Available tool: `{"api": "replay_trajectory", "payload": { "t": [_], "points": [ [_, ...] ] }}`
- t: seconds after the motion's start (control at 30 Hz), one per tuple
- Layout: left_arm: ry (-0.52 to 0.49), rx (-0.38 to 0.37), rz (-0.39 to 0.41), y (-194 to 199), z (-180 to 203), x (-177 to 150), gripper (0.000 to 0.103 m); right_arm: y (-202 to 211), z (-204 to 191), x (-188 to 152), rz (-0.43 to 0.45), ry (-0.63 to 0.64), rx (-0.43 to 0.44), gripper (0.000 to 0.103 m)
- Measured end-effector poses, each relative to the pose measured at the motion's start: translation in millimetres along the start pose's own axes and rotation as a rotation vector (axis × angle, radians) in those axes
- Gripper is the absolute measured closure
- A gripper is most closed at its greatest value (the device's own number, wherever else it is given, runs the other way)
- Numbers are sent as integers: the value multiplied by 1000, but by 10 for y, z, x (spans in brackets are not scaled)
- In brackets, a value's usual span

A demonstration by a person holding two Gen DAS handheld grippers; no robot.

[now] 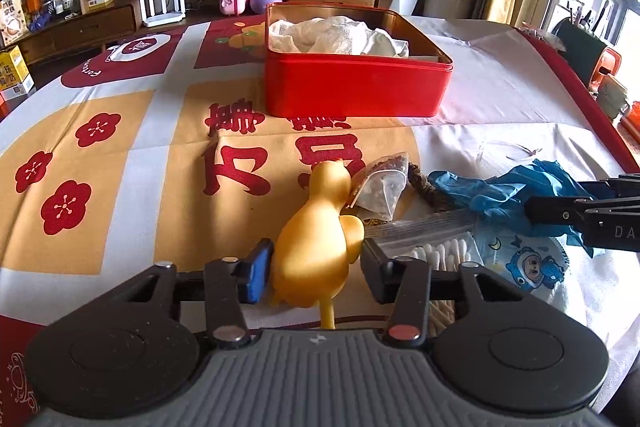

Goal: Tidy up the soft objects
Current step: 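Grasp the yellow rubber duck with the left tool while the right tool grasps the blue gloves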

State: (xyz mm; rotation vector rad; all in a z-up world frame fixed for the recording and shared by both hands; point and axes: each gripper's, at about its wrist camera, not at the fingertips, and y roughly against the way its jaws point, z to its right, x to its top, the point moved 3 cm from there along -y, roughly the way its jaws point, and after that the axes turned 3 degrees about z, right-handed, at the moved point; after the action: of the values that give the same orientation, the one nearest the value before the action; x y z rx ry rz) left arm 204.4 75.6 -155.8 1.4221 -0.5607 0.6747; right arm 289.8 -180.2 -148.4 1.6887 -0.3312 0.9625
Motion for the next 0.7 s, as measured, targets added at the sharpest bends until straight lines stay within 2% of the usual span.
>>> {"api": "replay_trajectory", "payload": {
  "t": [0.03, 0.1, 0.2, 0.3, 0.7],
  "points": [
    [2, 2, -1, 3, -5, -1, 61, 16, -2, 8, 5, 1, 1, 70],
    [9, 2, -3, 10, -27, -1, 65, 49, -5, 19, 13, -1, 2, 83],
    [13, 15, -10, 18, -45, -1, 70, 73, 0, 24, 17, -5, 1, 92],
    [21, 14, -6, 55, -48, 7, 72, 115, 6, 37, 26, -14, 4, 96],
    [26, 37, 12, 295, -79, 39, 72, 505, 4, 142, 109, -43, 32, 96]
  ]
}}
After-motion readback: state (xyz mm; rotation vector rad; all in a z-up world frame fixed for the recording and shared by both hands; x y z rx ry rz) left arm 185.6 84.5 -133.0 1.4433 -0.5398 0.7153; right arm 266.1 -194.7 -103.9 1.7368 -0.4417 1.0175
